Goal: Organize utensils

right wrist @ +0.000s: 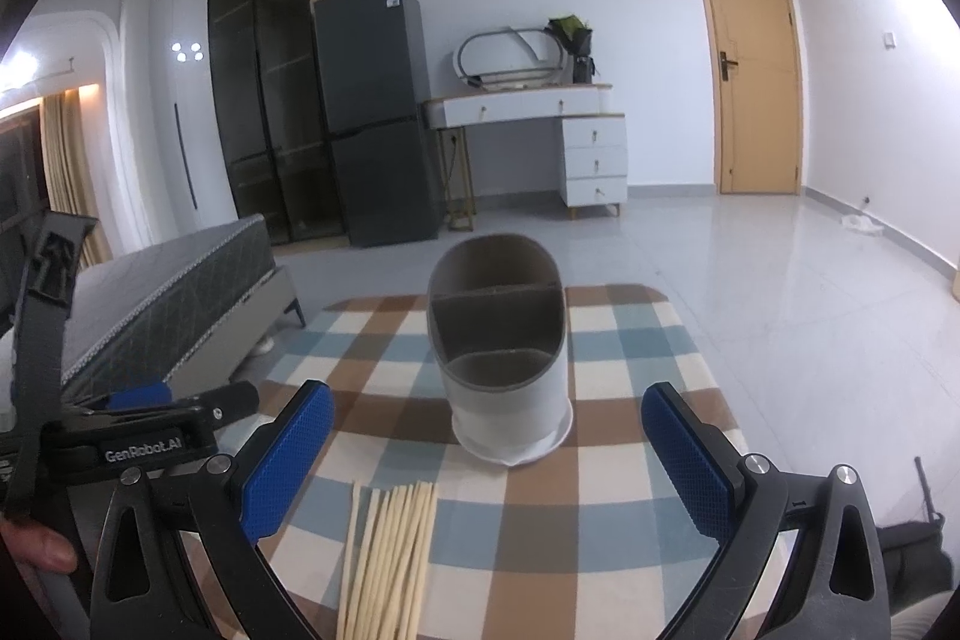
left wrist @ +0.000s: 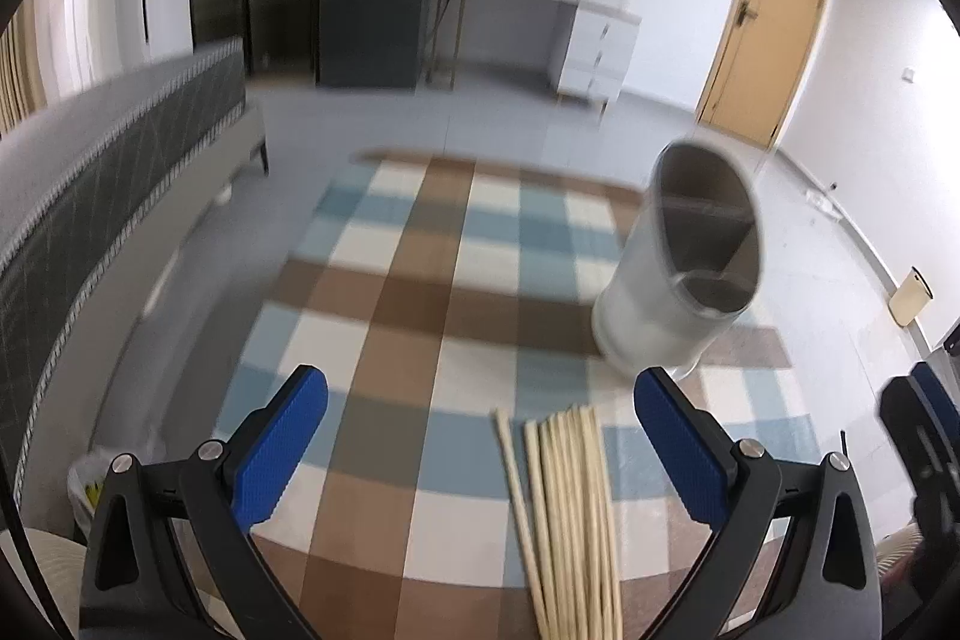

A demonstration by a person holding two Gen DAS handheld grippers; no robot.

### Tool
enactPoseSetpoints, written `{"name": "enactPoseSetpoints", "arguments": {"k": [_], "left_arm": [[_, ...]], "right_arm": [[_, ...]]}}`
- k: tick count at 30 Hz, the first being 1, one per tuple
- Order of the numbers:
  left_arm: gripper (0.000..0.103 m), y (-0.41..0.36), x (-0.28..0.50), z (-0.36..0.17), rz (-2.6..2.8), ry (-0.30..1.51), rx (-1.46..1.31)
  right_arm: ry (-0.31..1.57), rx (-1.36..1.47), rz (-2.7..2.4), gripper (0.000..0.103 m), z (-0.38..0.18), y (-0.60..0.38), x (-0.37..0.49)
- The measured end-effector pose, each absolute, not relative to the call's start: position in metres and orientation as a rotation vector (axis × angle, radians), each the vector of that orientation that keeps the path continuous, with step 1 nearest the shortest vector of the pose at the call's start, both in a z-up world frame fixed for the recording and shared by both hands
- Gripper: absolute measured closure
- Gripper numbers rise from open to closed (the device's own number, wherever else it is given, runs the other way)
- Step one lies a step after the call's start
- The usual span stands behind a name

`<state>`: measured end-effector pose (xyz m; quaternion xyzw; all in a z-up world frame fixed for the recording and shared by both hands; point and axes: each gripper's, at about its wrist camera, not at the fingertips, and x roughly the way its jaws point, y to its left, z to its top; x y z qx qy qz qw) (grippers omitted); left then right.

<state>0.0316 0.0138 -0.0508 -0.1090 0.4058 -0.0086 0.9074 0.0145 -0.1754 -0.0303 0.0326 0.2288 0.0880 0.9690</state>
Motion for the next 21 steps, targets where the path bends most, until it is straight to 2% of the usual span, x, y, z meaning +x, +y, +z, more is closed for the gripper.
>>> {"name": "enactPoseSetpoints", "arguments": {"k": [2, 9, 21], "left_arm": [[0.003, 0.018, 0.041, -0.068, -0.03, 0.953, -0.288], [0.003, 0.026, 0.068, -0.12, 0.028, 1.17, -0.268], [0.005, 0.01, 0.083, -0.146, 0.053, 1.22, -0.168]], "right_arm": [[0.489, 0.073, 0.186, 0.0, -0.035, -0.174, 0.022], [0.571, 0.071, 0.202, 0.0, -0.055, -0.166, 0.052], [0.71, 0.129, 0.178, 0.001, -0.079, -0.181, 0.087]]}}
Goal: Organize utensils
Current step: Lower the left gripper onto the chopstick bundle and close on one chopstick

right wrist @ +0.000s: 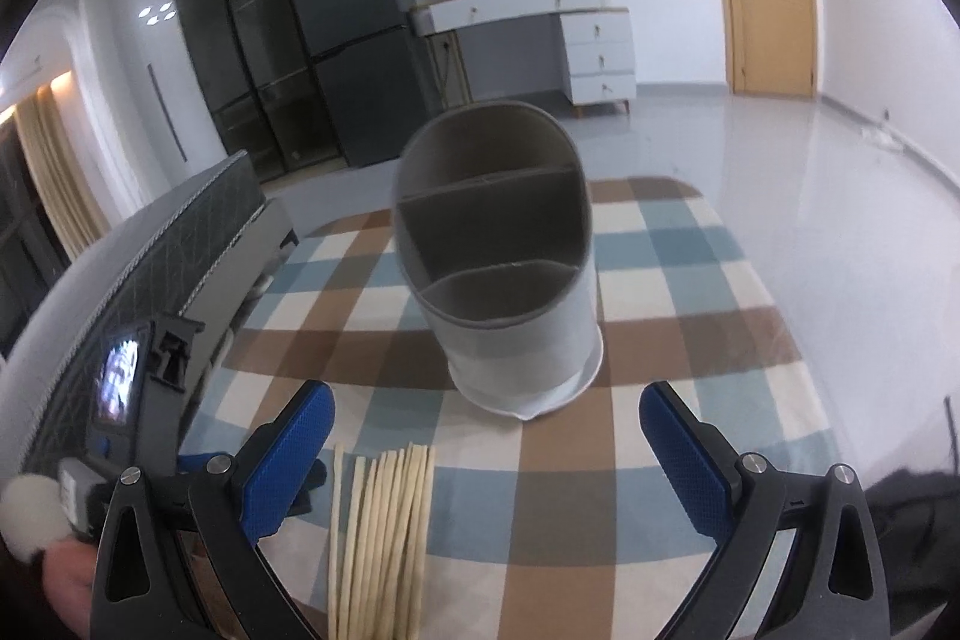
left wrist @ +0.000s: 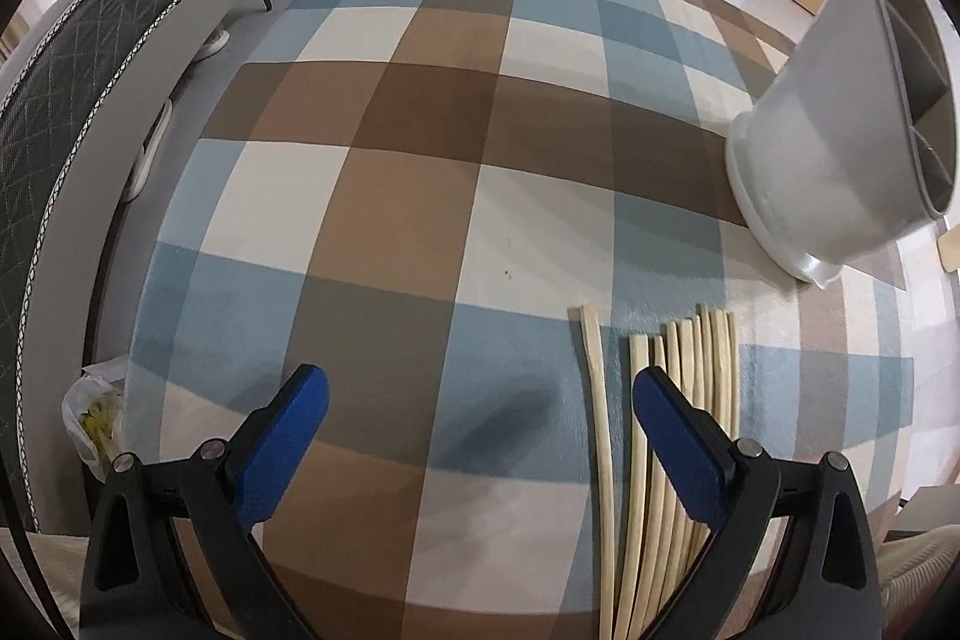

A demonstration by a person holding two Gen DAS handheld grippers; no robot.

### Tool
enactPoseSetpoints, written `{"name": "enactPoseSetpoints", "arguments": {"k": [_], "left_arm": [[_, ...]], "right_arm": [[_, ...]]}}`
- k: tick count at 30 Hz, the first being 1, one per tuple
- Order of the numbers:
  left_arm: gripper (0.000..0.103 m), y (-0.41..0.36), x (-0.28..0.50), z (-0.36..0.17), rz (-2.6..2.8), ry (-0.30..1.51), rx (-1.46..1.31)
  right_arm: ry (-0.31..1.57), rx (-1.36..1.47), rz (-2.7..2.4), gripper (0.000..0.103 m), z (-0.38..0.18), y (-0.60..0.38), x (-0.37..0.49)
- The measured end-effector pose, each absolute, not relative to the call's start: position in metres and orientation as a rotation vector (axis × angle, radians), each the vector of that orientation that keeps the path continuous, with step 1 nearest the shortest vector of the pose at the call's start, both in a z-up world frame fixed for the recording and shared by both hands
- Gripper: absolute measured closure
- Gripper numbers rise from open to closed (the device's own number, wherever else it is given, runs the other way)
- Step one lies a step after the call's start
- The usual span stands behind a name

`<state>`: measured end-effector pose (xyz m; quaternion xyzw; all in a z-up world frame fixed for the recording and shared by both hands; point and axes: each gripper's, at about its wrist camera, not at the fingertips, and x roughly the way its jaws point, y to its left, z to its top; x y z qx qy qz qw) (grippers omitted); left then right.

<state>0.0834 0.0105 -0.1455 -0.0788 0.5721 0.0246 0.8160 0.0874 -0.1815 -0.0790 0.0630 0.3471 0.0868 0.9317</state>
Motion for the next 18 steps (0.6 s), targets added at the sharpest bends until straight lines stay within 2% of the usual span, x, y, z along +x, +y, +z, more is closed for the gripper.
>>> {"name": "enactPoseSetpoints", "arguments": {"k": [2, 11, 14, 15, 16, 17, 18], "left_arm": [[0.009, 0.008, 0.088, -0.148, 0.066, 1.22, -0.139], [0.043, 0.0, 0.097, -0.151, 0.048, 1.222, -0.07], [0.064, -0.002, 0.098, -0.147, 0.028, 1.22, -0.059], [0.077, -0.004, 0.099, -0.146, 0.021, 1.22, -0.057], [0.089, -0.006, 0.1, -0.145, 0.014, 1.221, -0.059], [0.093, -0.005, 0.1, -0.145, 0.005, 1.226, -0.065], [0.099, -0.005, 0.101, -0.145, 0.0, 1.23, -0.073]], "right_arm": [[0.73, 0.157, 0.167, 0.001, -0.081, -0.186, 0.091], [0.798, 0.211, 0.178, 0.001, -0.09, -0.189, 0.101], [0.832, 0.212, 0.177, 0.002, -0.096, -0.187, 0.105], [0.851, 0.208, 0.179, 0.003, -0.099, -0.186, 0.107], [0.868, 0.204, 0.184, 0.008, -0.102, -0.185, 0.109], [0.891, 0.192, 0.197, 0.017, -0.107, -0.183, 0.11], [0.92, 0.17, 0.205, 0.021, -0.112, -0.178, 0.112]]}}
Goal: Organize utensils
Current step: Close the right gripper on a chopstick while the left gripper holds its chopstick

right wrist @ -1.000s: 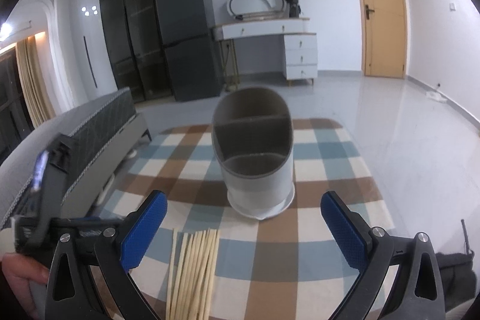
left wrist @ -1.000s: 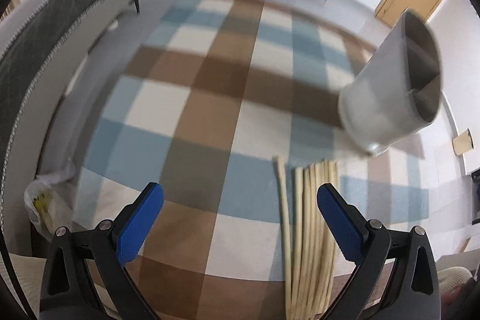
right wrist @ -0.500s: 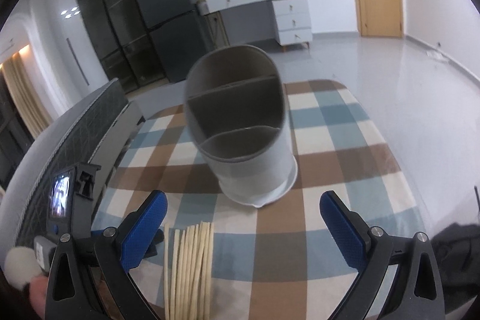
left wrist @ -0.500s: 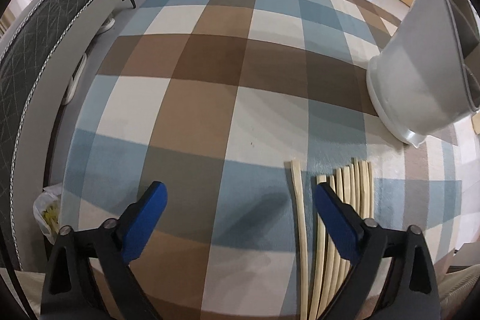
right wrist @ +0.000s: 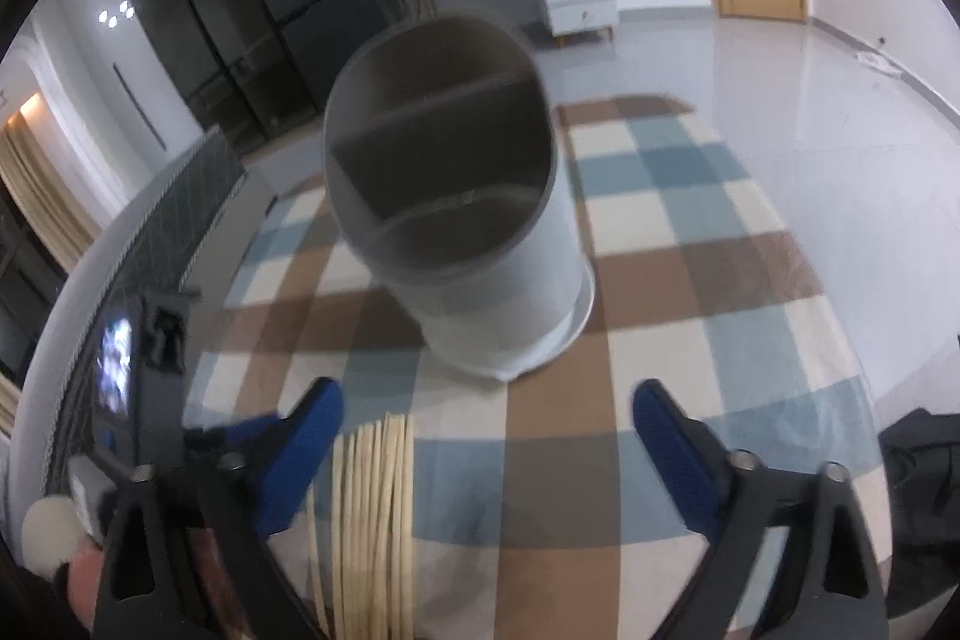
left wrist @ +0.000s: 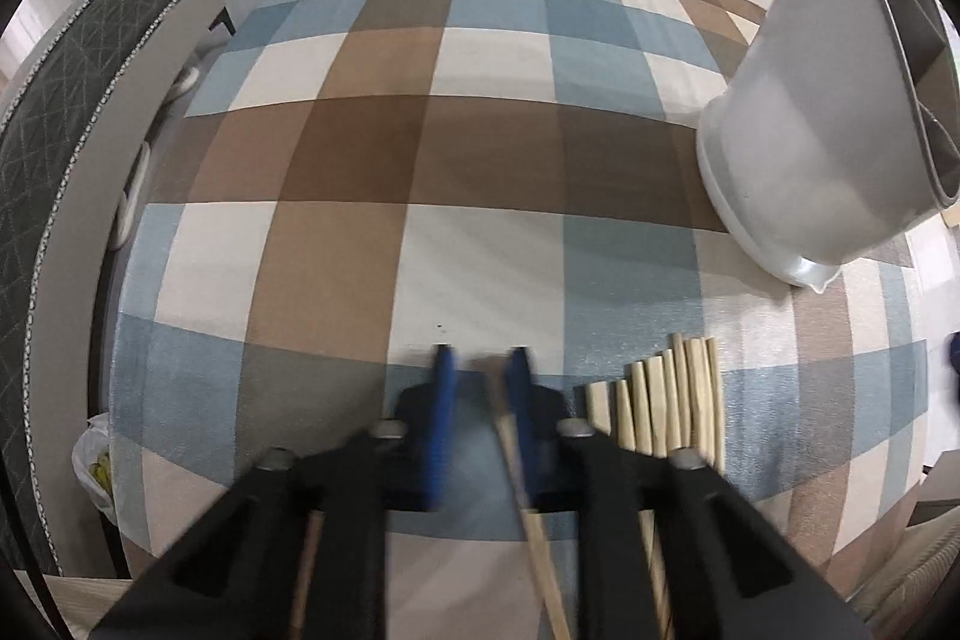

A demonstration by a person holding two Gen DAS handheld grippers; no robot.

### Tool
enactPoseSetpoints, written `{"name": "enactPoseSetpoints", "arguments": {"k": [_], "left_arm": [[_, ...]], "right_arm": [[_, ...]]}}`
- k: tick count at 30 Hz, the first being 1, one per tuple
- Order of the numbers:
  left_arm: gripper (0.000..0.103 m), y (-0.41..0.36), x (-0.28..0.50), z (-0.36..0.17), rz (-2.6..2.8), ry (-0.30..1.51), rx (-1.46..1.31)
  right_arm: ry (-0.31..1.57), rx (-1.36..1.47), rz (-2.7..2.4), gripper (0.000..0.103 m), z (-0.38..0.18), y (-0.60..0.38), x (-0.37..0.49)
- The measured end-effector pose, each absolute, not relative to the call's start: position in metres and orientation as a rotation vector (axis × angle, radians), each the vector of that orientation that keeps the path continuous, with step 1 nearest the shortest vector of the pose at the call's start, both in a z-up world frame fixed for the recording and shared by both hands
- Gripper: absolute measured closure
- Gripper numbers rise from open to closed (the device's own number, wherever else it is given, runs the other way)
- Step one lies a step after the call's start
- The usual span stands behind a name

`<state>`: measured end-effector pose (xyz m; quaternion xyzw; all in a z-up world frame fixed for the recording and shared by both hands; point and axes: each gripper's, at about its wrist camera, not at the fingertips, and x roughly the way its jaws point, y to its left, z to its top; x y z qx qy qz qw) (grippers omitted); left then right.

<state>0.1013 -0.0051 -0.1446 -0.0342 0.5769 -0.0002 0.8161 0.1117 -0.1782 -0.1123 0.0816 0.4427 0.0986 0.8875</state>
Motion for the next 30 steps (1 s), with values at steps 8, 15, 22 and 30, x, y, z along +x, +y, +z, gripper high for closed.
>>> {"name": "enactPoseSetpoints", "arguments": {"k": [8, 15, 22, 30], "left_arm": [[0.101, 0.008, 0.102, -0.126, -0.071, 1.199, -0.237], [0.101, 0.03, 0.099, -0.099, -0.103, 1.137, -0.377], [0.101, 0.05, 0.1, -0.08, -0.108, 1.075, -0.481], [0.101, 0.063, 0.097, -0.07, -0.12, 1.037, -0.526]], "right_arm": [[1.068, 0.045, 0.276, 0.049, -0.146, -0.151, 0.119], [1.141, -0.041, 0.269, 0.063, -0.158, -0.132, 0.138], [1.195, -0.136, 0.272, 0.067, -0.168, -0.116, 0.145], [1.206, -0.185, 0.229, 0.067, -0.17, -0.108, 0.153]]}}
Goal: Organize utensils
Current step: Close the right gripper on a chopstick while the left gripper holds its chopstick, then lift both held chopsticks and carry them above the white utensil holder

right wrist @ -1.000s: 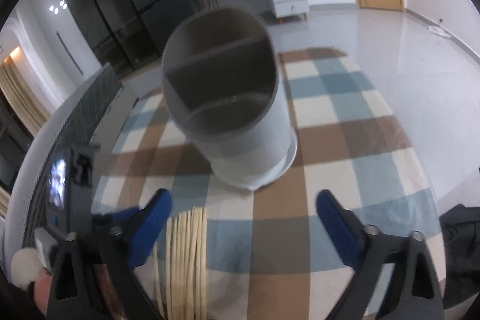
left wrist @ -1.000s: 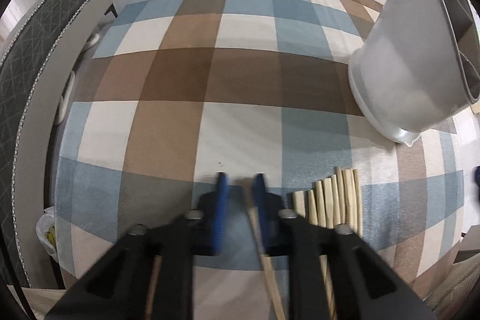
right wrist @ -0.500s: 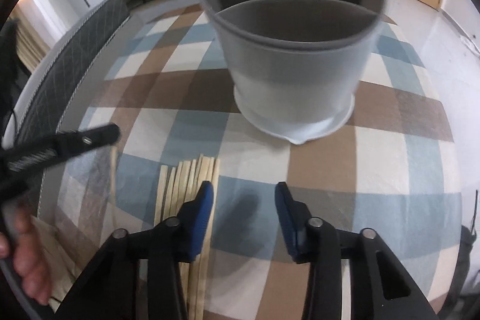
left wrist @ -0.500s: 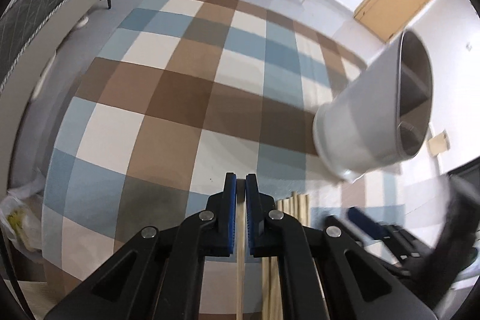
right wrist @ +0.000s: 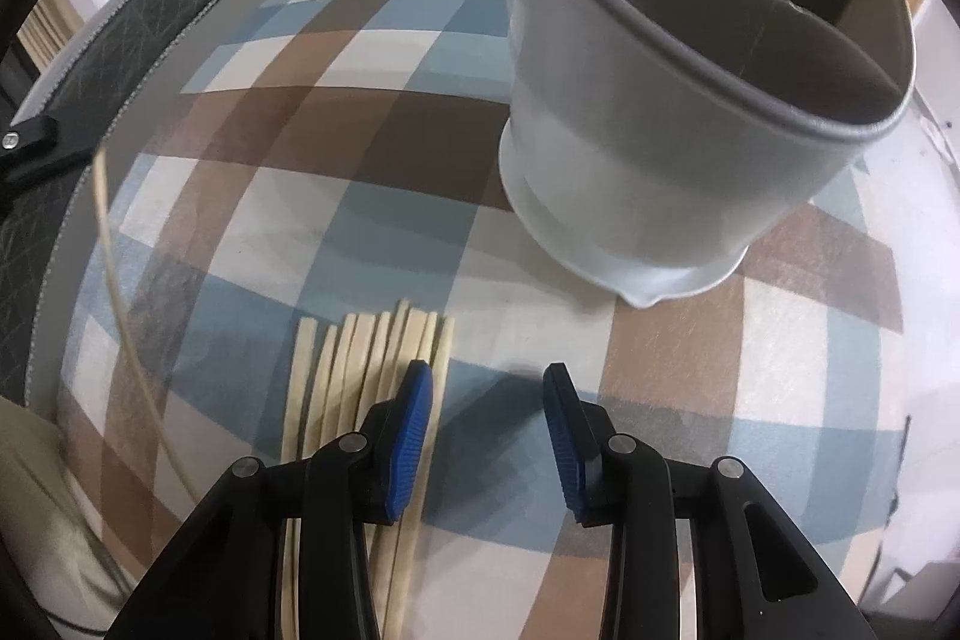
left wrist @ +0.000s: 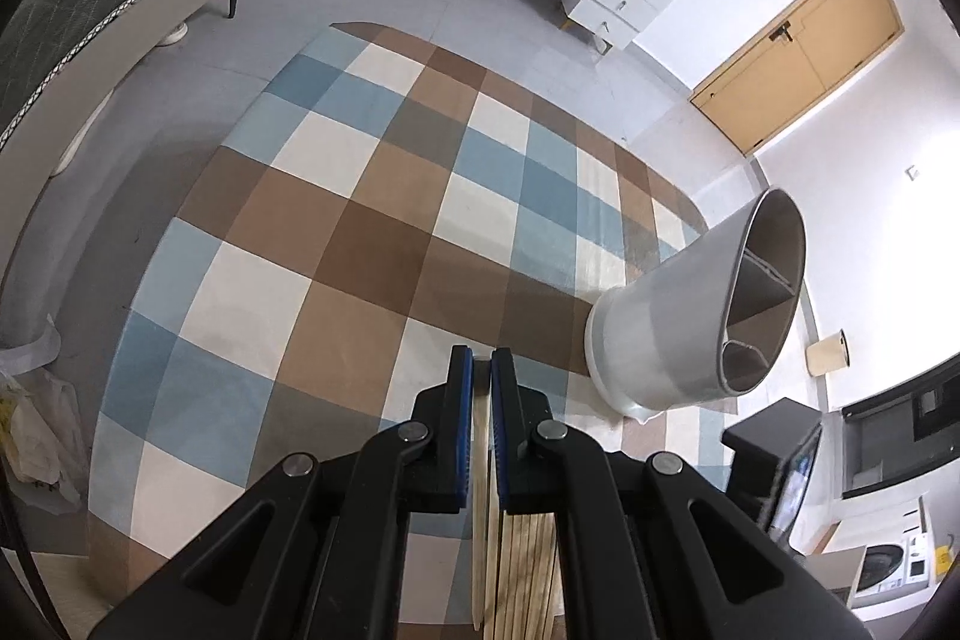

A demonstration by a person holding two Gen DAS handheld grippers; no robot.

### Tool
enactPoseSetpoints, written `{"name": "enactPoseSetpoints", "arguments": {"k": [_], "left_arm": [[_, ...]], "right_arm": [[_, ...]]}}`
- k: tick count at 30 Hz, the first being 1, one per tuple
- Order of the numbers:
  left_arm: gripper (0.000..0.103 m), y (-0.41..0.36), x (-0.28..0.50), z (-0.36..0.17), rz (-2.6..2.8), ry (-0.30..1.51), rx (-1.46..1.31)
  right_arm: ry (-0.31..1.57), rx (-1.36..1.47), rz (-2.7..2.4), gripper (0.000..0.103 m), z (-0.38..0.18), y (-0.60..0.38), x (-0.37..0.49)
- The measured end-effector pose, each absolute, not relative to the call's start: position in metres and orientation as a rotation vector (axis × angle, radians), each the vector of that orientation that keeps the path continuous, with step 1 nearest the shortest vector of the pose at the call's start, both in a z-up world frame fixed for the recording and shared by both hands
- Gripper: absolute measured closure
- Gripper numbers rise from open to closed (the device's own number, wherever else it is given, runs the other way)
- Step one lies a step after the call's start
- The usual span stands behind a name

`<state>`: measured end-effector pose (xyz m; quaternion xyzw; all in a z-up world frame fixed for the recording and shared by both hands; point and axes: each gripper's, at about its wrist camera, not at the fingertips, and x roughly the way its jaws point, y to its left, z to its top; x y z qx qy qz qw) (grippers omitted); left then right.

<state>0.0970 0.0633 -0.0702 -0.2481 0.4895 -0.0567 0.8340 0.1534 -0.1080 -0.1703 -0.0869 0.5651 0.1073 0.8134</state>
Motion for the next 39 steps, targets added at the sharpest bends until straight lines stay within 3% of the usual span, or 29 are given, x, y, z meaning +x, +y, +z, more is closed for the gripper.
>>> {"name": "enactPoseSetpoints", "arguments": {"k": [9, 12, 13, 14, 19, 27, 39], "left_arm": [[0.101, 0.067, 0.095, -0.068, -0.129, 1.03, -0.544], [0.101, 0.068, 0.093, -0.062, -0.129, 1.018, -0.533], [0.101, 0.068, 0.091, -0.06, -0.127, 1.012, -0.526], [0.101, 0.068, 0.09, -0.059, -0.126, 1.005, -0.519], [0.101, 0.058, 0.083, -0.051, -0.131, 0.976, -0.469], [0.101, 0.042, 0.052, -0.025, -0.192, 0.893, -0.405], [0.101, 0.002, 0.022, 0.013, -0.224, 0.832, -0.244]], "right_arm": [[1.189, -0.228, 0.245, 0.072, -0.174, -0.094, 0.156], [1.178, -0.242, 0.291, 0.087, -0.175, -0.083, 0.158], [1.179, -0.24, 0.305, 0.097, -0.176, -0.078, 0.159], [1.178, -0.238, 0.311, 0.098, -0.176, -0.077, 0.159], [1.123, -0.118, 0.32, 0.099, -0.162, -0.094, 0.151], [0.821, 0.103, 0.358, 0.099, -0.09, -0.147, 0.096], [0.598, 0.155, 0.356, 0.099, -0.045, -0.178, 0.056]]}}
